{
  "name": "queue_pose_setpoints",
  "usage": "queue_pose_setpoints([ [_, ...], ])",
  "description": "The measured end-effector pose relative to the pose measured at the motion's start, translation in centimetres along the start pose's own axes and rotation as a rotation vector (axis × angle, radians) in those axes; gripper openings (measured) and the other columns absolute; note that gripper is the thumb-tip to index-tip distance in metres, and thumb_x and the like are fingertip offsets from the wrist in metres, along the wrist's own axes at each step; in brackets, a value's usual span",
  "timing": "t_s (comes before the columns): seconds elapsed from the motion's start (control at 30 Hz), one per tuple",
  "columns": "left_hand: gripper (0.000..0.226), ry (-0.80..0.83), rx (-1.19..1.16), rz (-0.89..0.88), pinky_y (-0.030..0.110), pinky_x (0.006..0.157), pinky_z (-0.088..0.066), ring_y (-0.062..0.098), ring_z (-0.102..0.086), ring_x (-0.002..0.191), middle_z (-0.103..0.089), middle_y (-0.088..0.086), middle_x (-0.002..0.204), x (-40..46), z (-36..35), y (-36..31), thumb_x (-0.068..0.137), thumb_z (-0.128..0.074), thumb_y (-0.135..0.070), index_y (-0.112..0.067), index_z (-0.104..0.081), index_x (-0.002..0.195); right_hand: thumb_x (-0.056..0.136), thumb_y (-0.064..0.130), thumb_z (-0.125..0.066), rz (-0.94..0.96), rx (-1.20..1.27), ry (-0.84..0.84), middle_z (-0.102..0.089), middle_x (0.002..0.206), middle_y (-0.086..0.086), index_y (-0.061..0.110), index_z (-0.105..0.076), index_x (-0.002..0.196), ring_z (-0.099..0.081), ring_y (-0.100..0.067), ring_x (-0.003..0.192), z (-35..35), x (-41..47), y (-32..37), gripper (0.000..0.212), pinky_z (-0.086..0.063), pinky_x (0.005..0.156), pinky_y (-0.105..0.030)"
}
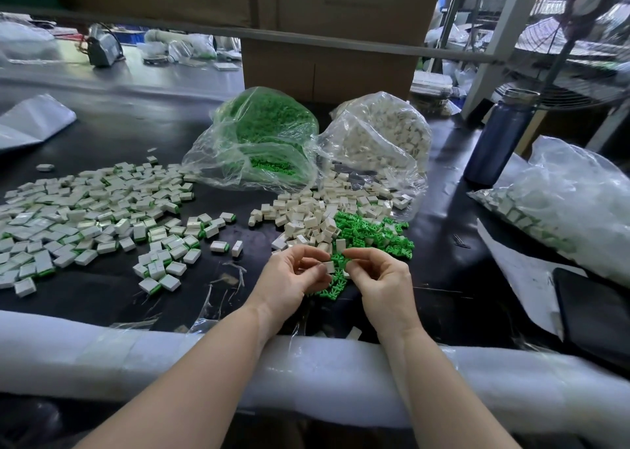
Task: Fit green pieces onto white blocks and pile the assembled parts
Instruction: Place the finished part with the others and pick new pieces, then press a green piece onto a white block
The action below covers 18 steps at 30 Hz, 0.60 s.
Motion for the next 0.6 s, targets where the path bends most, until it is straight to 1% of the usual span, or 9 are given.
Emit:
queue_pose_setpoints([
  [0.07,0.014,-0.012,-0.001,-0.008,0.02,0.07,-0.055,0.01,-0.067,0.072,-0.065,0.011,0.084,0.08,0.11,0.28,0.088,-0.057,0.001,-0.007,-0.065,0.096,0.083,-0.003,-0.064,-0.009,0.049,0.026,-0.068,0.072,0.006,0.017,-0.071,0.082,-0.06,0.005,0.064,0.05,-0.13,0.2,0.021,-0.045,0.062,-0.008],
  [0.2,0.013,-0.014,0.007,-0.019,0.019,0.069,-0.055,0.01,-0.067,0.07,-0.066,0.014,0.083,0.09,0.03,0.42,0.087,-0.059,0.001,-0.004,-0.067,0.095,0.081,-0.003,-0.067,-0.021,0.077,0.07,-0.069,0.07,0.006,0.019,-0.07,0.078,-0.062,0.001,0.065,0.02,-0.37,0.45,0.022,-0.048,0.062,-0.011],
  [0.37,0.012,-0.013,0.005,-0.015,0.018,0.065,-0.054,0.012,-0.066,0.068,-0.065,0.017,0.083,0.01,0.1,0.36,0.087,-0.059,0.004,0.003,-0.066,0.097,0.08,0.0,-0.069,-0.038,0.031,0.06,-0.069,0.07,0.004,0.018,-0.07,0.076,-0.063,-0.001,0.064,-0.07,-0.32,0.43,0.019,-0.048,0.062,-0.01],
  [0.5,0.012,-0.021,0.008,-0.018,0.019,0.066,-0.056,0.011,-0.066,0.066,-0.064,0.014,0.079,-0.1,0.0,0.21,0.086,-0.058,0.005,0.004,-0.065,0.096,0.079,0.001,-0.069,-0.05,0.002,0.081,-0.069,0.069,-0.001,0.016,-0.07,0.074,-0.062,-0.006,0.063,-0.05,-0.39,0.4,0.016,-0.051,0.062,-0.015],
  [0.6,0.01,-0.028,0.0,-0.017,0.021,0.067,-0.056,0.012,-0.066,0.066,-0.065,0.014,0.079,-0.15,-0.02,0.15,0.086,-0.059,0.005,0.004,-0.065,0.094,0.079,0.002,-0.07,-0.059,-0.014,0.079,-0.069,0.067,-0.001,0.017,-0.07,0.072,-0.061,-0.008,0.062,-0.04,-0.37,0.33,0.017,-0.052,0.061,-0.018],
])
Point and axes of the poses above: each hand's wrist, its own x-axis towards the middle knuckle, its own z-axis out of the back of the hand, y = z × x, the point moved 2 cm from there along x, towards the middle knuckle
